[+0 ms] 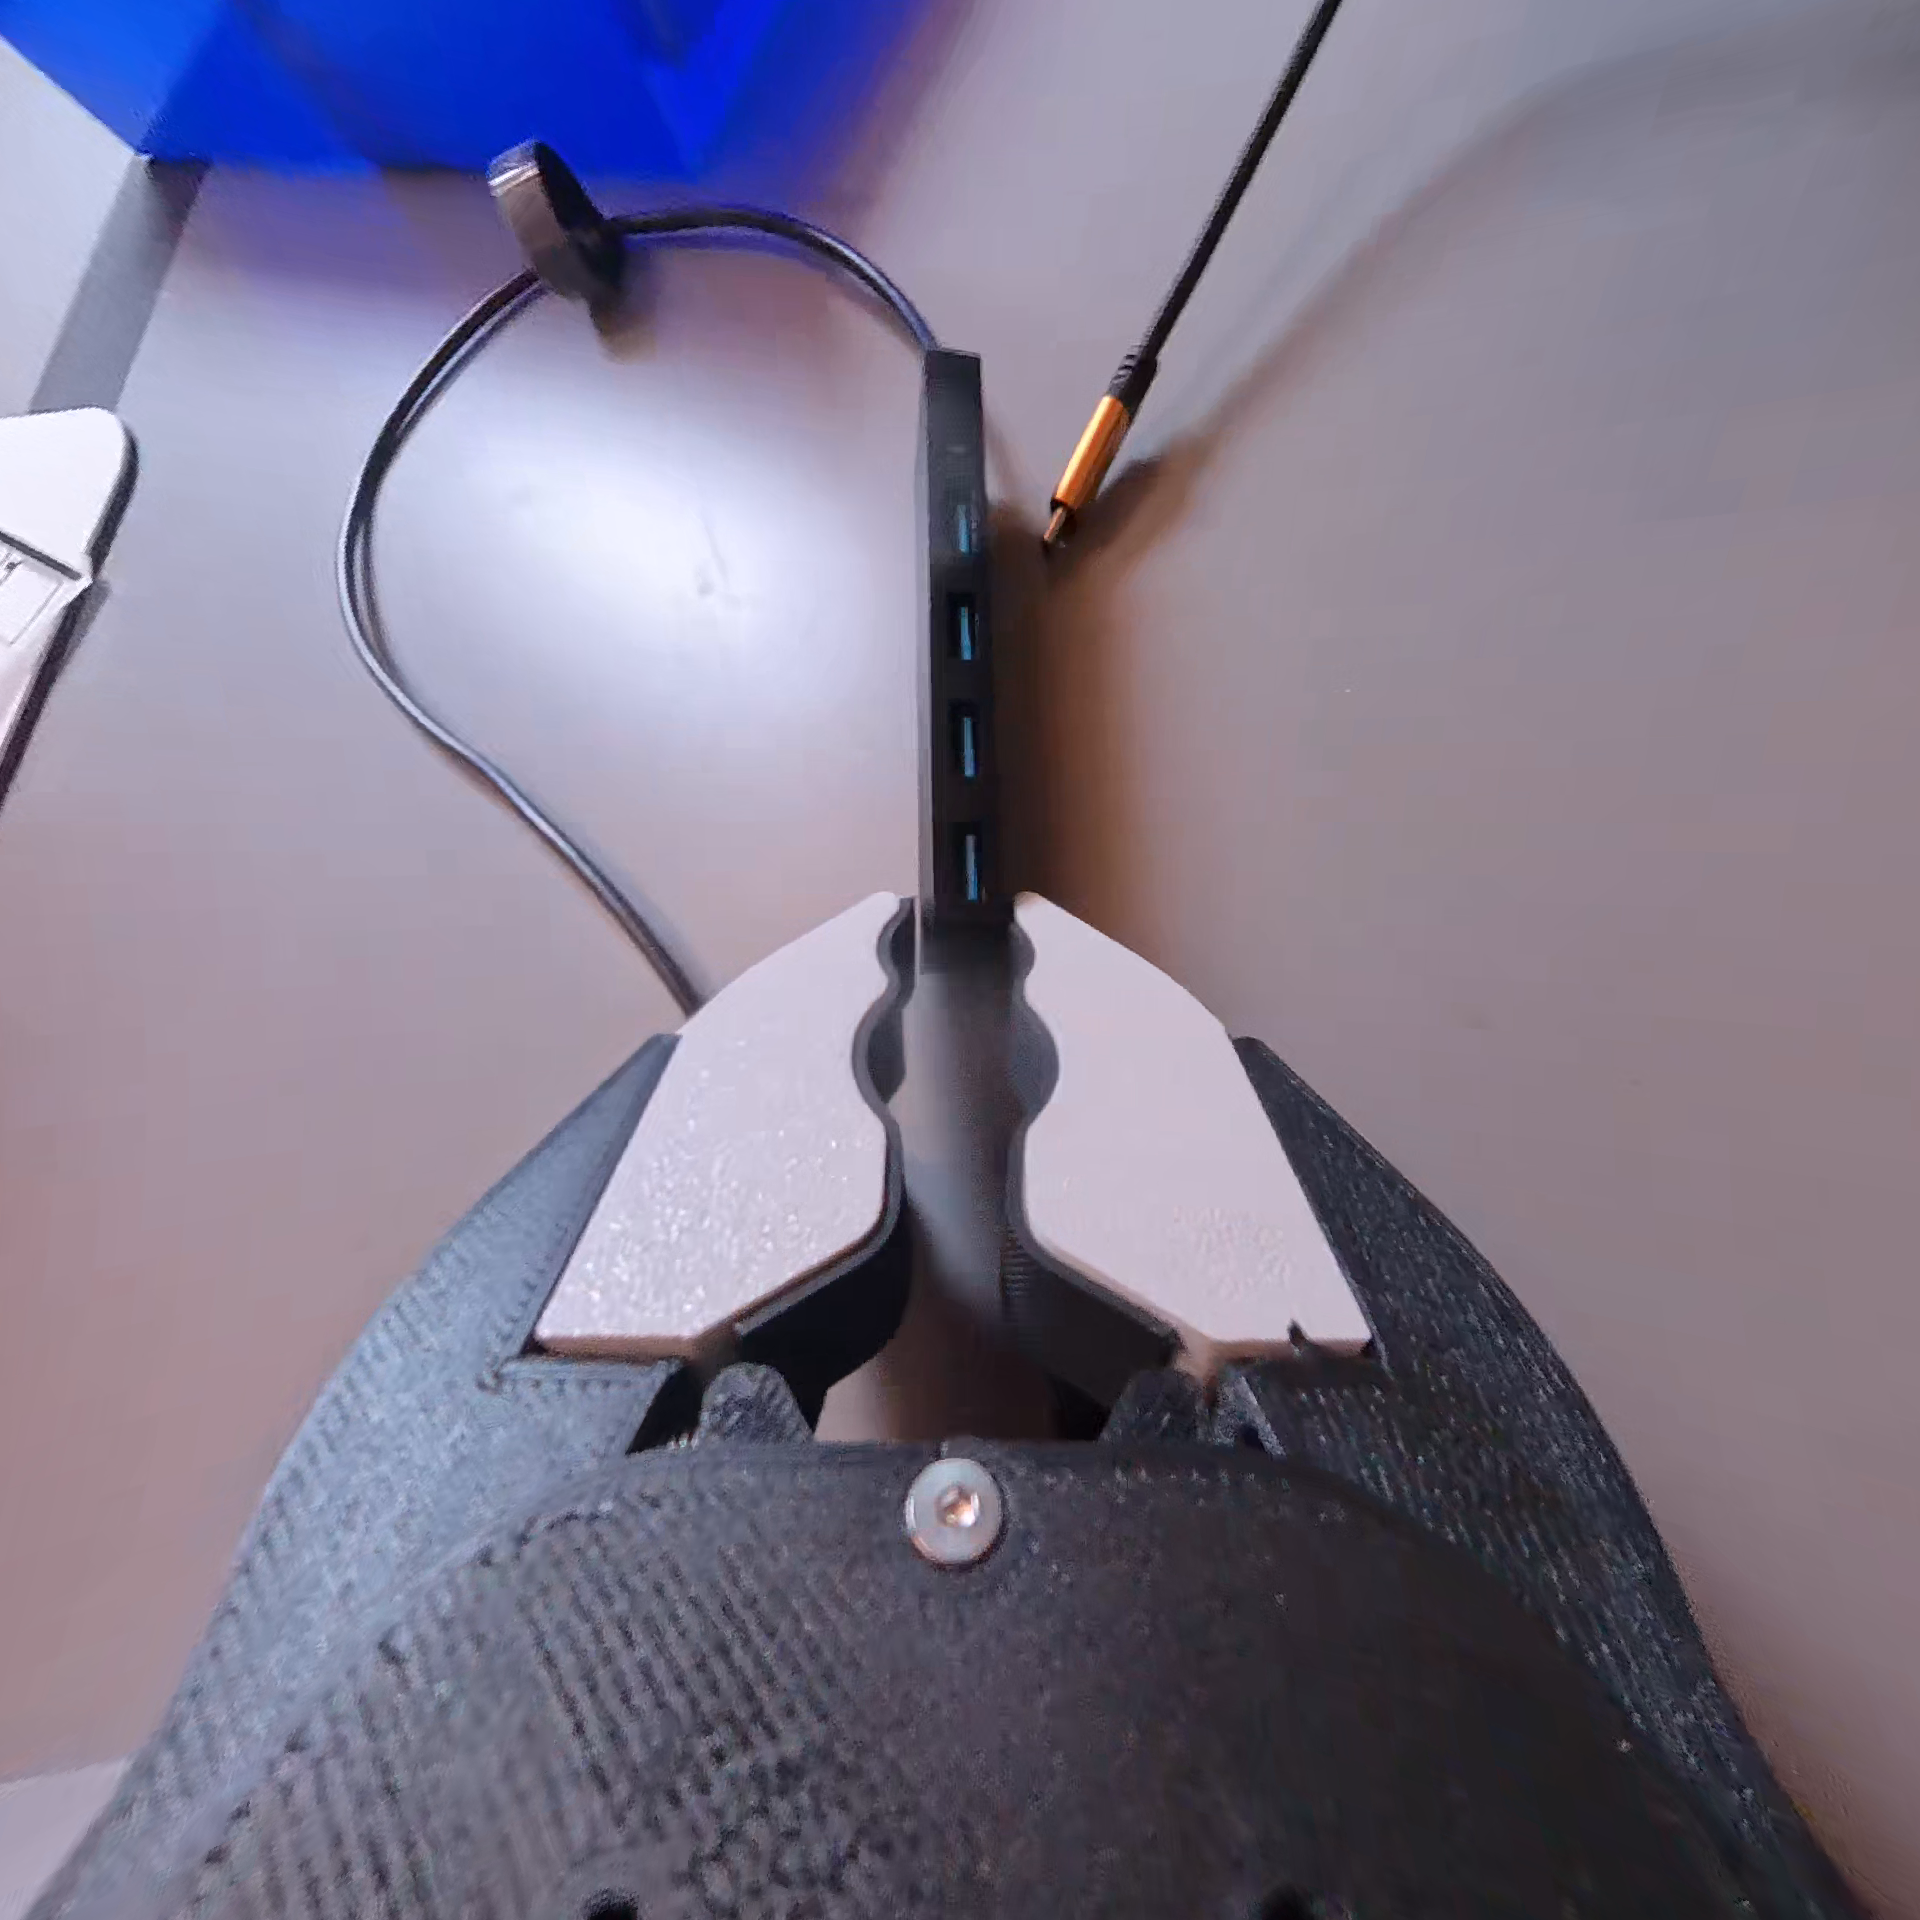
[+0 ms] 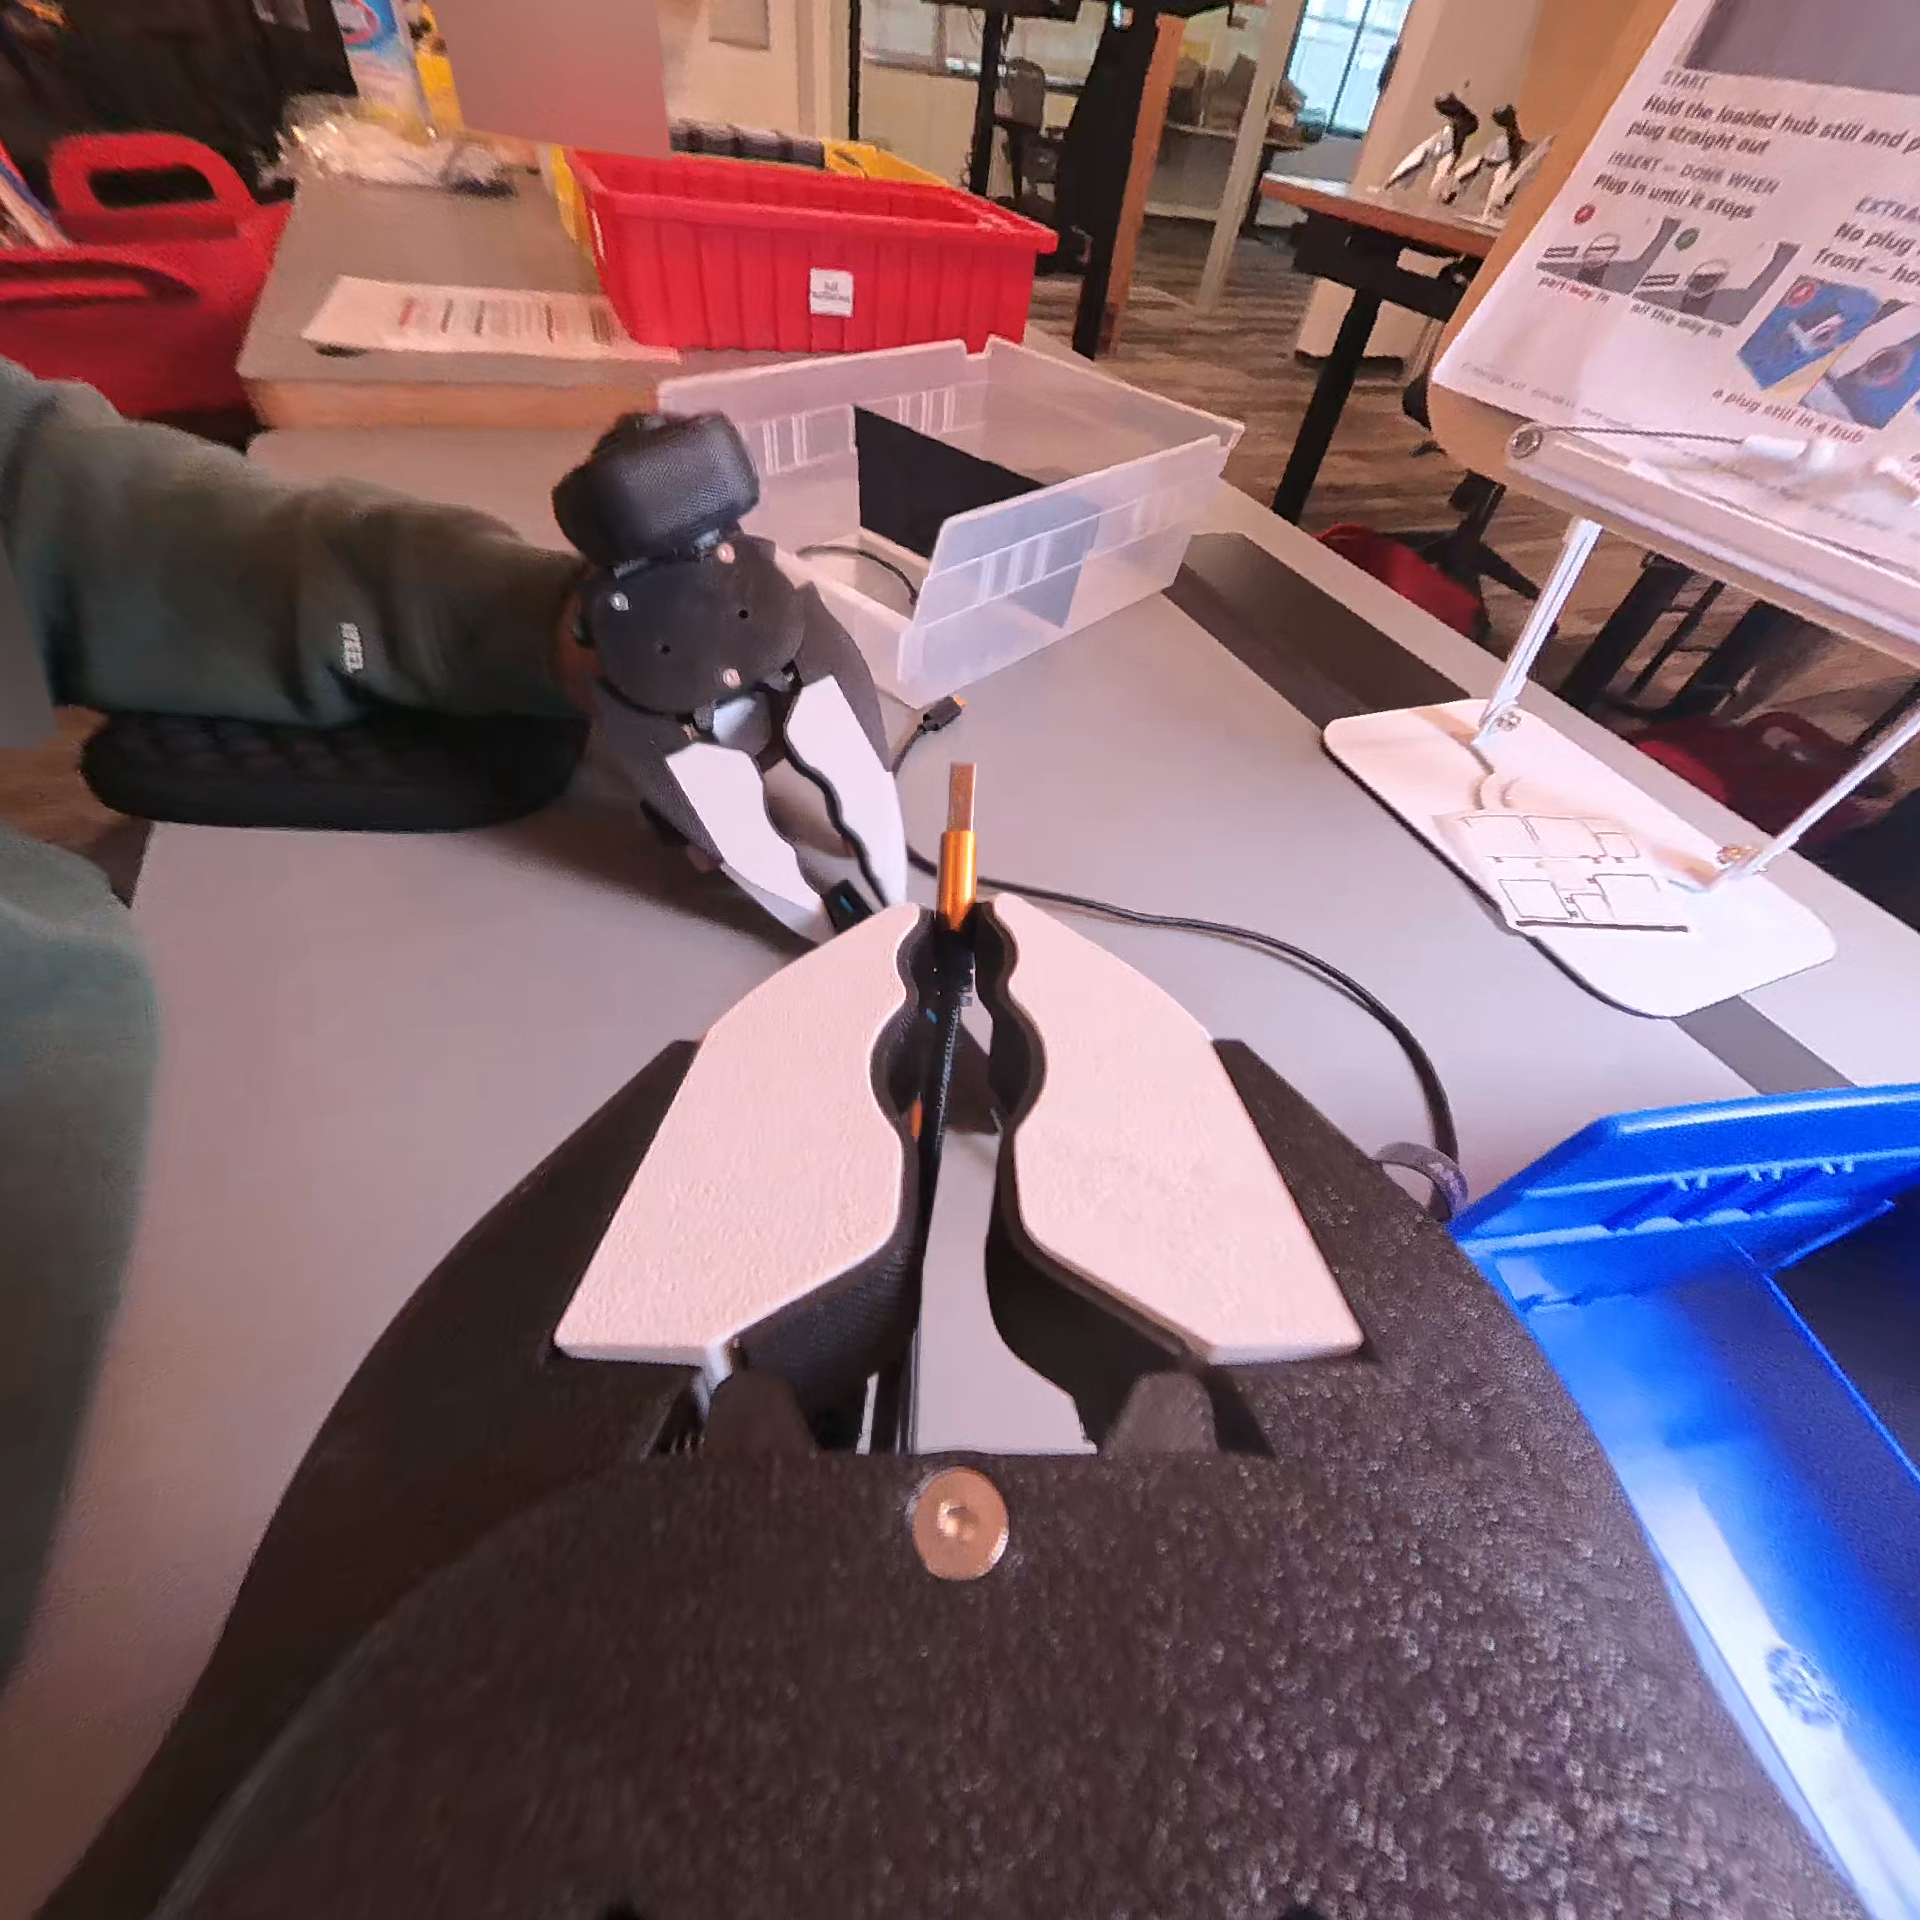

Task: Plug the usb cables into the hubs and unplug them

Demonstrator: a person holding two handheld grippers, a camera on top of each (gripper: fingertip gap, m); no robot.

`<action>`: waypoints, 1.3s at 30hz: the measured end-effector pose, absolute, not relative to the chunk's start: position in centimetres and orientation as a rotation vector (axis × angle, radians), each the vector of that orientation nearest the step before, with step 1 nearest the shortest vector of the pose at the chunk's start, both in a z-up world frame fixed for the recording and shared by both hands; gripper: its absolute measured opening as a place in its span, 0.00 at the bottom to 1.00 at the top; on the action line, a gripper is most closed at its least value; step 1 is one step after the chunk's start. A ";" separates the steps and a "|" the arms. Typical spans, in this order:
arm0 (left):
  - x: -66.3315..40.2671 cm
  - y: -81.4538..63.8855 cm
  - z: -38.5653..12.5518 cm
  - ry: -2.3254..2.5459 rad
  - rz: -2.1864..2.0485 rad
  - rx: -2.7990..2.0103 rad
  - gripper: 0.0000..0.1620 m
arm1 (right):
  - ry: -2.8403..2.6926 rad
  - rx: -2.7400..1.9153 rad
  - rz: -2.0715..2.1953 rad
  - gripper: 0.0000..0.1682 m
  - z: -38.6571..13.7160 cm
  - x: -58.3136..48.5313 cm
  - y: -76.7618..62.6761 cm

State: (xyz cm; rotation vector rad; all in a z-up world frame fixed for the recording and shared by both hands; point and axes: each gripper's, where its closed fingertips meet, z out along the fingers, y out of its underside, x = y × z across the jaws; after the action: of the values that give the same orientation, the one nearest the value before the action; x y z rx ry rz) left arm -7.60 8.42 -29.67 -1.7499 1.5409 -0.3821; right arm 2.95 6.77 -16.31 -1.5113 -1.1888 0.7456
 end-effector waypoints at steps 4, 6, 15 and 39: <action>-7.5 8.8 -29.4 1.573 -0.223 -1.698 0.07 | -1.288 -1.583 0.664 0.04 -18.5 2.9 6.8; -7.4 8.7 -28.4 1.530 -0.234 -1.687 0.07 | -1.388 -1.613 0.518 0.04 -20.4 3.2 7.2; -9.5 8.9 -24.1 1.315 -0.234 -1.714 0.07 | -1.815 -1.573 0.200 0.05 -28.3 2.0 5.5; -7.2 5.3 -22.8 1.503 -0.035 -1.533 0.07 | -1.826 -1.172 -0.006 0.09 -23.8 -4.2 7.1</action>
State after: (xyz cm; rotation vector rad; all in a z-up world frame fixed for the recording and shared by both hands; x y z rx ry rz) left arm -7.21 5.33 -22.84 -1.5327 1.5027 -0.0353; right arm -4.23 7.10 -23.79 -1.1717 -1.8262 -0.0064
